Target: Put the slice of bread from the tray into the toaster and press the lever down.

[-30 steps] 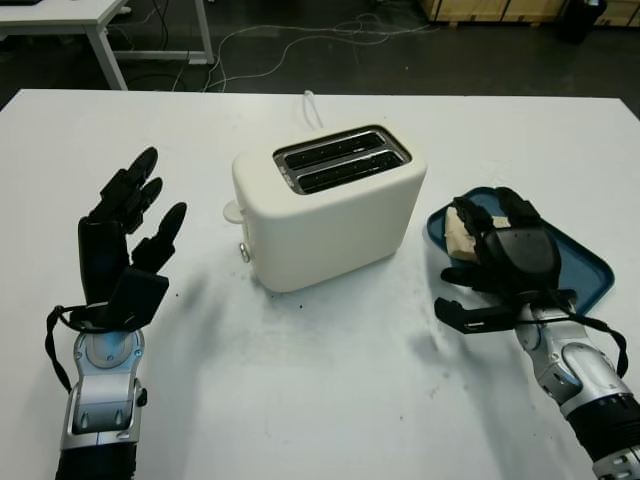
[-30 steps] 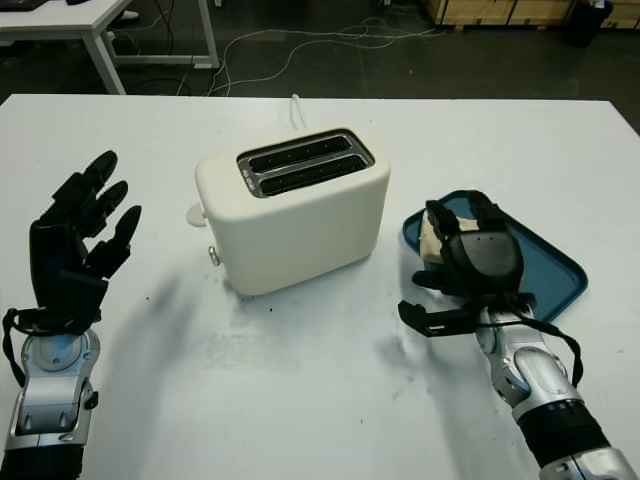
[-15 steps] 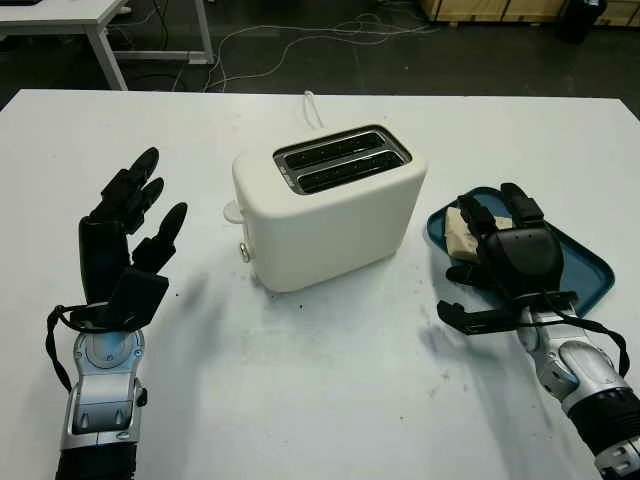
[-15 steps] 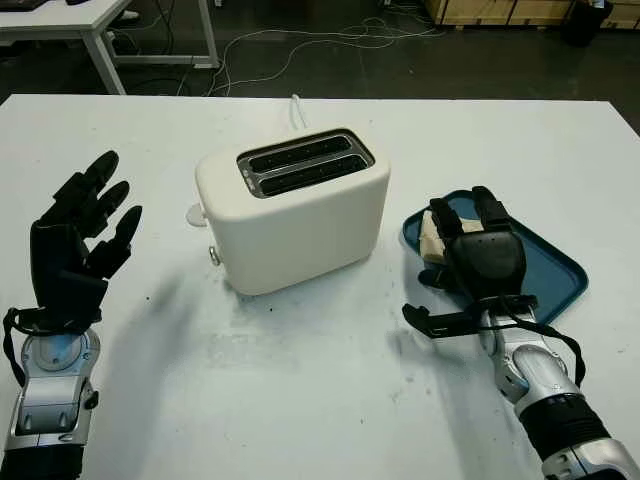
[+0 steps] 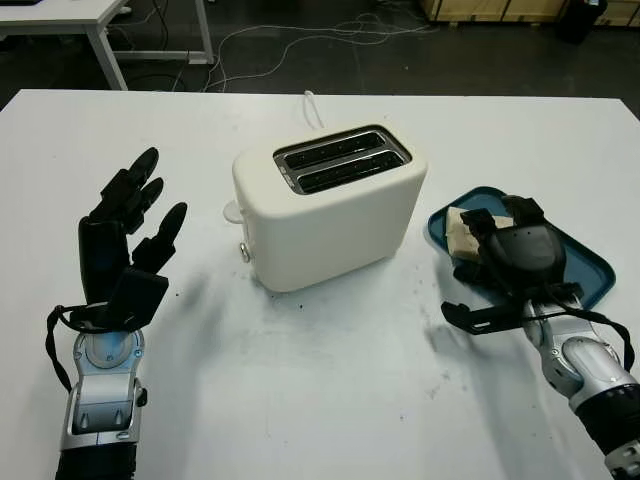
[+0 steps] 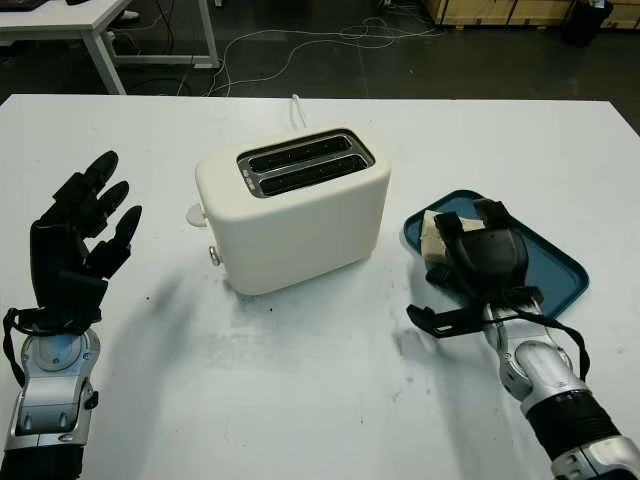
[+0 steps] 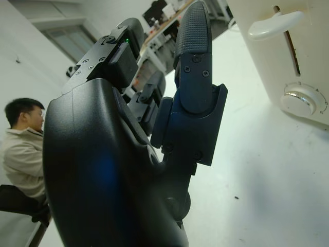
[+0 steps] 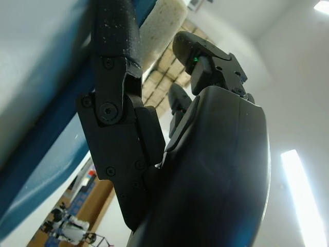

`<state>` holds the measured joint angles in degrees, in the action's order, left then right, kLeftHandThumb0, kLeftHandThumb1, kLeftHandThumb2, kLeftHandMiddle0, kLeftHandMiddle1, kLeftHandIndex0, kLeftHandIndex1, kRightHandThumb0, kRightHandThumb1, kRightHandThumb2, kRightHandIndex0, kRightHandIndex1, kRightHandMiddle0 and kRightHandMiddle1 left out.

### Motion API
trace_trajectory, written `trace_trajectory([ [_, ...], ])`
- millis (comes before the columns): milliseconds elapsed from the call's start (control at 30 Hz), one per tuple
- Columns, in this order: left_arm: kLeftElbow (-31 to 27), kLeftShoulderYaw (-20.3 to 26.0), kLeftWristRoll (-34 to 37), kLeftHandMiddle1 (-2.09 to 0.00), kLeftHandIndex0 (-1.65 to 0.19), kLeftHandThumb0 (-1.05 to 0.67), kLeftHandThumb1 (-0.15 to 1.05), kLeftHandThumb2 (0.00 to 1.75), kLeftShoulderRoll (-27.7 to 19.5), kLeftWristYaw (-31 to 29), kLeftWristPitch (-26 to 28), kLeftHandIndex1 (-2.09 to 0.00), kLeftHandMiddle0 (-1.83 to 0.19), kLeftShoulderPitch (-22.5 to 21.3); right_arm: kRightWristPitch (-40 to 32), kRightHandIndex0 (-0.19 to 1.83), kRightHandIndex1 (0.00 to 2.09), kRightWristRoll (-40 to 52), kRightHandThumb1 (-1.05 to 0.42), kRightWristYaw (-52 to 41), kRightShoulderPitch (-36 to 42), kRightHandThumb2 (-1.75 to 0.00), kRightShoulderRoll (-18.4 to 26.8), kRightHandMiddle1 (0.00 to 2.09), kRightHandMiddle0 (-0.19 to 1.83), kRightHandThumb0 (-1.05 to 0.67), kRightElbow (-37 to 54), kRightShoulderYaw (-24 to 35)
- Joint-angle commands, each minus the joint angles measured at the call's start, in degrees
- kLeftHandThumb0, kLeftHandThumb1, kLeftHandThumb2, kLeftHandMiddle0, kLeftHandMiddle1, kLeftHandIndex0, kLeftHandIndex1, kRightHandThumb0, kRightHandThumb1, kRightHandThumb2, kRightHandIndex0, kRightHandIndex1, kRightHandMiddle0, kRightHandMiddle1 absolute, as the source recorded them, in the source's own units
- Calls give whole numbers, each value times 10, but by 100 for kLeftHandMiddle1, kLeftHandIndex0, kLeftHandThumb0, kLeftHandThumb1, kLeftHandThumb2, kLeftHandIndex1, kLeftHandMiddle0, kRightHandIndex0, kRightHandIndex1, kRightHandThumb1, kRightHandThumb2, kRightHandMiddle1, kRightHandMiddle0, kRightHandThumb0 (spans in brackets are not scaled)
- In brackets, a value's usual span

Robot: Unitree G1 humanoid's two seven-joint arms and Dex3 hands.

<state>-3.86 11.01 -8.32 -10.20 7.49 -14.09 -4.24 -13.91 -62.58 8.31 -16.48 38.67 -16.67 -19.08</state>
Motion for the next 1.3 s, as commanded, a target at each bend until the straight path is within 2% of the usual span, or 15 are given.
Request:
trace_trajectory([
  [0, -5, 2, -5, 0, -49, -69, 92, 25, -3, 4, -8, 0, -59, 5, -18, 0, 68, -10, -92, -22, 4, -41, 8, 110, 0, -88, 13, -2],
  [100, -10, 2, 2, 0, -49, -68, 92, 24, 0, 0, -6, 0, -59, 7, -25, 0, 85, -3, -92, -50, 5, -37, 6, 132, 0, -88, 22, 2],
  [167, -10, 2, 1, 0, -49, -69, 92, 24, 0, 1, -6, 0, -59, 7, -28, 0, 142, 1, -92, -73, 5, -39, 5, 162, 2, -81, 27, 4],
  [200, -9, 2, -1, 0, -49, -70, 92, 24, 0, 2, -6, 0, -59, 7, -32, 0, 158, 0, -92, -81, 3, -42, 4, 168, 7, -77, 26, 3],
  [267, -8, 2, -3, 0, -49, -70, 92, 24, -1, 3, -8, 0, -59, 7, -38, 31, 170, -5, -92, -88, 1, -46, 1, 173, 14, -68, 21, 1],
  [333, -7, 2, -6, 0, -49, -70, 92, 25, -2, 4, -7, 0, -59, 7, -41, 69, 174, -9, -92, -79, 2, -52, -1, 174, 14, -61, 17, 0],
  [367, -9, 2, -6, 0, -49, -70, 92, 25, -2, 3, -6, 0, -59, 8, -38, 85, 174, -9, -92, -63, 3, -47, -2, 174, 9, -56, 10, -1],
  [533, -9, 2, -4, 0, -49, -69, 92, 25, -1, 4, -7, 0, -59, 8, -35, 143, 175, -13, -92, -68, 1, -51, 5, 175, 0, -51, 6, -6],
  [567, -7, 2, -4, -1, -49, -69, 92, 24, 0, 4, -8, 0, -60, 8, -30, 146, 175, -9, -92, -54, 3, -61, 4, 175, 1, -57, 5, -3],
  [633, -3, 3, -3, -1, -49, -70, 92, 24, -1, 5, -12, 0, -60, 7, -27, 144, 175, -8, -92, -27, 6, -67, 2, 175, 4, -63, -1, 0],
  [900, -4, 2, -5, -1, -50, -70, 92, 24, 1, 6, -7, 0, -60, 7, 7, 155, 175, 1, -92, 83, 7, -81, 3, 175, 61, -64, -34, 0],
  [933, -7, 2, -6, -1, -49, -70, 92, 24, -1, 5, -4, 0, -60, 7, 14, 154, 175, -1, -92, 102, 7, -84, 4, 175, 63, -64, -40, -2],
  [1000, -10, 1, -7, -1, -49, -69, 92, 24, 0, 6, -3, 0, -60, 8, 31, 155, 175, 0, -92, 132, 5, -92, 7, 175, 56, -62, -51, -3],
  [1200, -5, 1, 0, 0, -49, -68, 92, 24, 1, 3, -6, 0, -59, 5, 101, 157, 175, 26, -92, 212, -1, -99, 13, 175, 20, -58, -81, 4],
  [1267, -7, 0, -1, 0, -49, -68, 92, 24, 1, 3, -4, 0, -59, 5, 126, 151, 175, 49, -92, 217, -1, -100, 13, 175, 18, -59, -80, 15],
])
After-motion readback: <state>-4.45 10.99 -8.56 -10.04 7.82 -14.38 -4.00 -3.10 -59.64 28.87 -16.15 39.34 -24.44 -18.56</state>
